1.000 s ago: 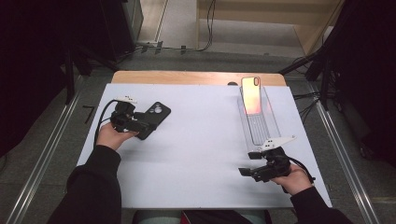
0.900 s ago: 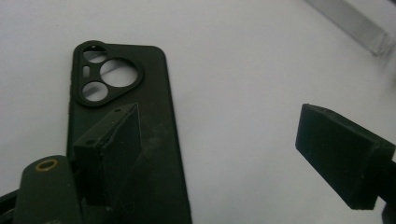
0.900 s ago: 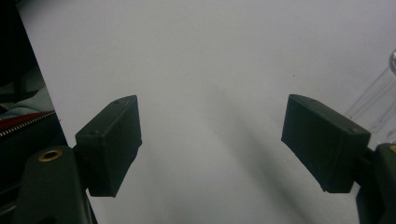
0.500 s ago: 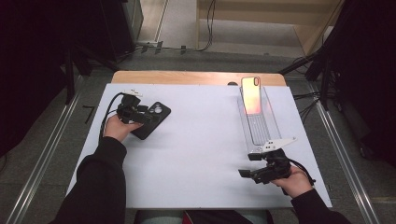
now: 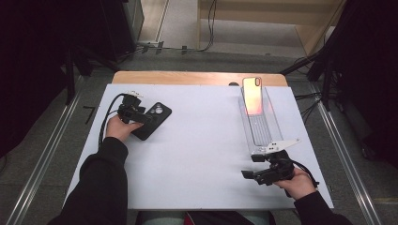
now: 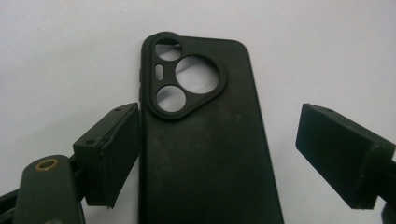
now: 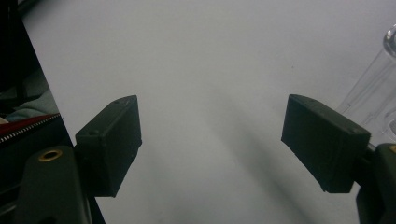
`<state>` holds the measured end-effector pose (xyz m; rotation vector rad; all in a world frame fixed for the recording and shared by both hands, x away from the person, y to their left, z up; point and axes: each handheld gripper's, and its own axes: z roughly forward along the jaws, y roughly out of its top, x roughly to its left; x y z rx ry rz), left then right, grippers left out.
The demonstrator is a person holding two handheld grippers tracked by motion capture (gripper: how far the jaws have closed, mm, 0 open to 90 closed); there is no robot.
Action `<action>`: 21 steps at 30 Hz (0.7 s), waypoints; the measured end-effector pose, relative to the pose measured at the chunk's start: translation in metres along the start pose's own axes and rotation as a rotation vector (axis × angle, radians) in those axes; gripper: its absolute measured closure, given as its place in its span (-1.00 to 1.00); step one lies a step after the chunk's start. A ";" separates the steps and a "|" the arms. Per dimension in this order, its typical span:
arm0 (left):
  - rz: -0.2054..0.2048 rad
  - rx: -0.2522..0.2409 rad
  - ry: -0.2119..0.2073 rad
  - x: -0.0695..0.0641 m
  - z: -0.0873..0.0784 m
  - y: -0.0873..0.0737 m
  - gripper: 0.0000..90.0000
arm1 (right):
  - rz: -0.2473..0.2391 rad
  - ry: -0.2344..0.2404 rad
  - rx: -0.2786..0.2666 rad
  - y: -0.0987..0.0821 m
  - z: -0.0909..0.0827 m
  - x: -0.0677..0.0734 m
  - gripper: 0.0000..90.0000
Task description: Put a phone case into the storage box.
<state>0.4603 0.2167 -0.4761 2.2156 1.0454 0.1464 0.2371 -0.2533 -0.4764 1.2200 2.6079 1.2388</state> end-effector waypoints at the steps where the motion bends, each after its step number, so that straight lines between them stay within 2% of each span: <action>1: 0.002 0.000 0.007 0.000 0.001 -0.001 -0.67 | -0.001 0.001 0.002 0.000 0.000 0.000 -0.60; 3: 0.017 0.010 0.009 -0.001 0.003 -0.002 -0.67 | -0.001 0.001 0.002 0.000 0.000 0.000 -0.60; 5: 0.027 0.003 0.030 -0.003 0.006 -0.004 -0.68 | -0.004 0.001 0.000 0.000 0.000 0.000 -0.60; 11: 0.032 0.035 0.058 -0.004 0.012 -0.008 -0.68 | -0.002 0.000 -0.001 0.000 0.000 -0.001 -0.60; 13: 0.046 0.031 0.066 -0.005 0.013 -0.010 -0.68 | -0.003 0.000 0.000 0.000 0.000 -0.001 -0.60; 21: 0.046 0.001 0.085 -0.007 0.014 -0.014 -0.70 | -0.004 -0.004 -0.001 0.000 -0.001 0.000 -0.60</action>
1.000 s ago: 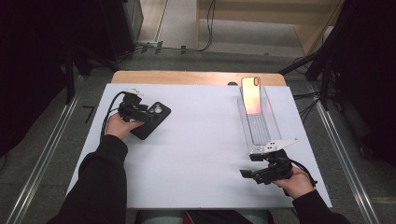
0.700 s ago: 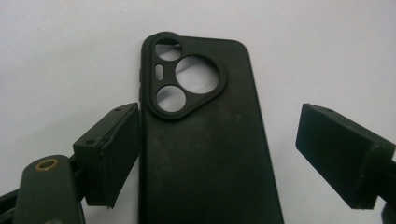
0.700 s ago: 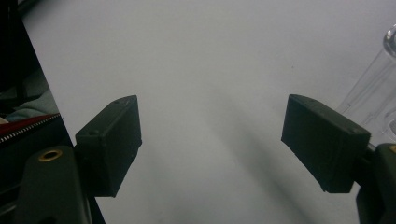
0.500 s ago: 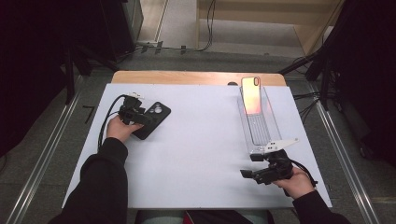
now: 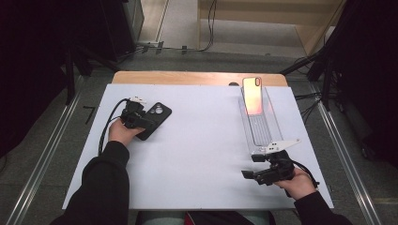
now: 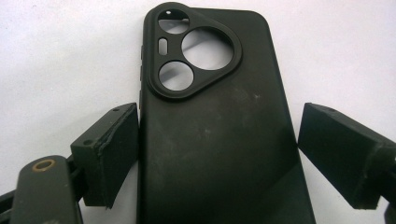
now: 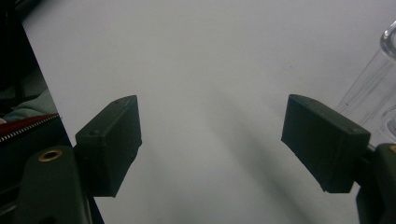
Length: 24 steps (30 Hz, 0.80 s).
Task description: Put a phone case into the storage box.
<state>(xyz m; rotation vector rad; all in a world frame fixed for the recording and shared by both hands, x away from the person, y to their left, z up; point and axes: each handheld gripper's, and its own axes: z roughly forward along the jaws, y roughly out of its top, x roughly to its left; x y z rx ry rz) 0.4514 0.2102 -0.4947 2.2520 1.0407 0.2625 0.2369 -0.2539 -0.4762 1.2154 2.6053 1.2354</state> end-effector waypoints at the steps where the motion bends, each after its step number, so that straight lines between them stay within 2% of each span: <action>1: 0.001 -0.001 0.006 -0.002 0.001 0.000 -0.71 | -0.002 0.000 -0.002 0.000 0.000 0.000 -0.60; 5: 0.069 0.001 0.081 -0.012 0.005 -0.003 -0.74 | -0.004 -0.003 0.004 0.000 0.000 0.000 -0.60; 17: 0.059 -0.056 0.099 -0.014 0.006 -0.011 -0.73 | 0.000 0.004 0.014 0.000 0.002 0.002 -0.60; 24: 0.044 -0.022 0.110 -0.015 0.004 -0.006 -0.67 | -0.002 0.005 0.012 0.000 0.002 0.002 -0.60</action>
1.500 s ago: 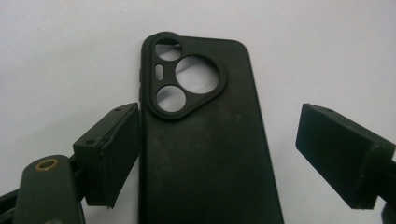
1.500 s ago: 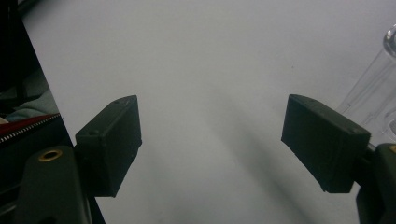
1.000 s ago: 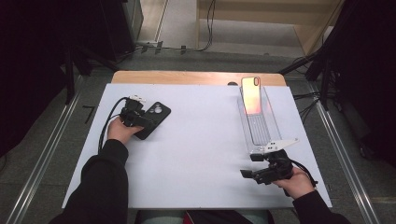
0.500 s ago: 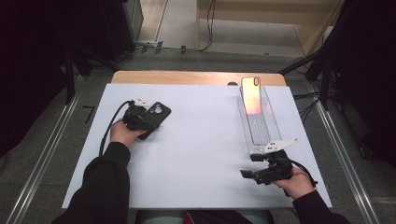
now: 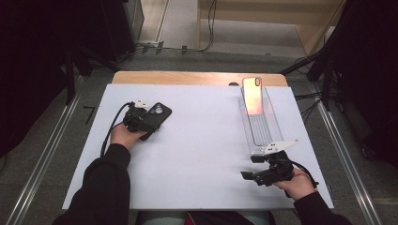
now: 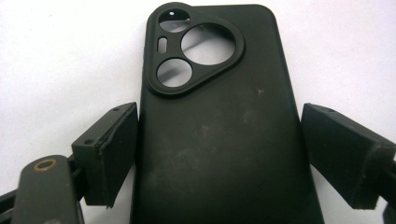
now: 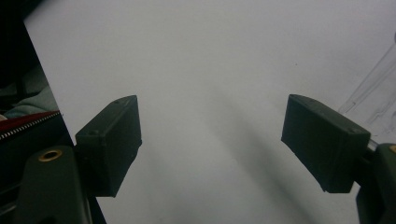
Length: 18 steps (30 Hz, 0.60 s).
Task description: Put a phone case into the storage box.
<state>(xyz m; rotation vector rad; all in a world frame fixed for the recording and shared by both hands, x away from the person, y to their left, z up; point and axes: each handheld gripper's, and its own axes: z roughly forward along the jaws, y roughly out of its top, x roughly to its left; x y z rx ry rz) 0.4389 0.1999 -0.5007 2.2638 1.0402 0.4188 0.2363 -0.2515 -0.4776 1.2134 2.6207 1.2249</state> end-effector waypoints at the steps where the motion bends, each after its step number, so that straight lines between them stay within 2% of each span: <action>1: -0.006 0.000 -0.001 0.000 0.000 0.000 -0.67 | 0.000 0.002 0.000 0.000 0.000 0.000 -0.60; 4: -0.022 0.003 -0.013 0.002 -0.001 0.001 -0.65 | 0.000 0.001 -0.003 0.000 0.000 -0.001 -0.60; 7: -0.072 0.004 -0.047 0.005 -0.004 0.003 -0.64 | -0.003 0.003 -0.005 0.000 0.000 -0.001 -0.60; 14: -0.099 -0.005 -0.080 0.004 -0.017 0.015 -0.64 | -0.008 0.004 -0.009 0.001 0.000 0.000 -0.60; 18: -0.104 -0.021 -0.098 -0.001 -0.027 0.022 -0.64 | -0.008 0.004 -0.015 0.001 0.000 0.000 -0.60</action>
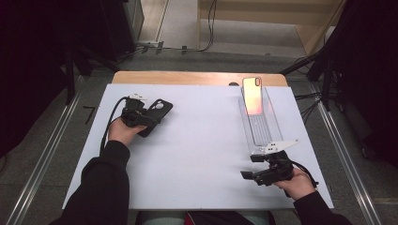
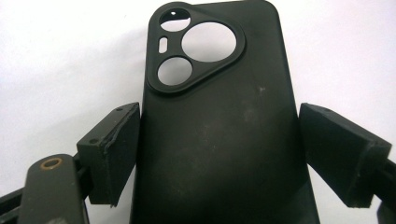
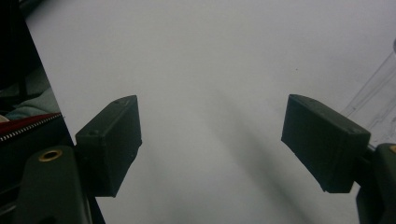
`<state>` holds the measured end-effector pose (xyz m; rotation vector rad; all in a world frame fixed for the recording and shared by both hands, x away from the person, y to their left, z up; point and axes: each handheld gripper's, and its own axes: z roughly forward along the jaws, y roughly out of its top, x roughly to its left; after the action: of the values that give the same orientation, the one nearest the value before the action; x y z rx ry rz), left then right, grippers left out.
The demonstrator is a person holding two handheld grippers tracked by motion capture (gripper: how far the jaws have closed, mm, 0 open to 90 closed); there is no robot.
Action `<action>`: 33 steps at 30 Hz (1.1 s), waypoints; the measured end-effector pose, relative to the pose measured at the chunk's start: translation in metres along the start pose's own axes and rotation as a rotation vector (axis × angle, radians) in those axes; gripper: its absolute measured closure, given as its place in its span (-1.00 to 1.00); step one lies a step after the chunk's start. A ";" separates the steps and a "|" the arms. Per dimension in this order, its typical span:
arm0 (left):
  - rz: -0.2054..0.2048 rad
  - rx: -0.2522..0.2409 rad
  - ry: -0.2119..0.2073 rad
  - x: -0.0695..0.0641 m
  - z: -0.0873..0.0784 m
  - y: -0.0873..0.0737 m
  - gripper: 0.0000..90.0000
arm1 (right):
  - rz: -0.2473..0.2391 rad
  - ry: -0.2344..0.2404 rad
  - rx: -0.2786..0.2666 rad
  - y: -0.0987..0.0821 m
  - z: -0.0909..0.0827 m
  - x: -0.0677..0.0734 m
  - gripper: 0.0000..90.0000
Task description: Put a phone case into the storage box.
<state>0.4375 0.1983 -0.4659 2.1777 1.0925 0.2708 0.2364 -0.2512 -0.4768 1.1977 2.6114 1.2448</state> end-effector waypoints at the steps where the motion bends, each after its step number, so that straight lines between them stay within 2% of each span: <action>1: -0.002 -0.003 -0.010 -0.002 -0.002 0.002 -0.64 | -0.012 0.001 -0.012 0.000 0.000 0.000 -0.60; 5: 0.010 -0.013 -0.022 -0.011 -0.011 0.007 -0.64 | -0.025 -0.001 -0.047 0.001 -0.002 0.003 -0.60; 8: 0.007 -0.010 -0.047 -0.020 -0.016 0.009 -0.64 | -0.031 0.003 -0.050 0.001 -0.002 0.003 -0.60; 11: -0.005 0.008 -0.091 -0.027 -0.021 0.011 -0.64 | -0.034 0.003 -0.057 0.002 -0.002 0.004 -0.60; 16: 0.008 0.012 -0.128 -0.043 -0.028 0.012 -0.64 | -0.040 -0.005 -0.069 0.003 -0.003 0.005 -0.60; 25: 0.006 0.012 -0.151 -0.073 -0.036 0.007 -0.65 | -0.030 -0.001 -0.069 0.010 -0.002 0.010 -0.60; 28: 0.009 0.014 -0.170 -0.083 -0.038 0.003 -0.65 | -0.045 -0.003 -0.082 0.014 -0.003 0.013 -0.60; 33: 0.016 0.014 -0.176 -0.101 -0.044 -0.003 -0.65 | -0.039 0.002 -0.088 0.018 -0.002 0.017 -0.60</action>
<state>0.3526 0.1426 -0.4241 2.1776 0.9820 0.0766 0.2351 -0.2340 -0.4582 1.1268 2.5393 1.3385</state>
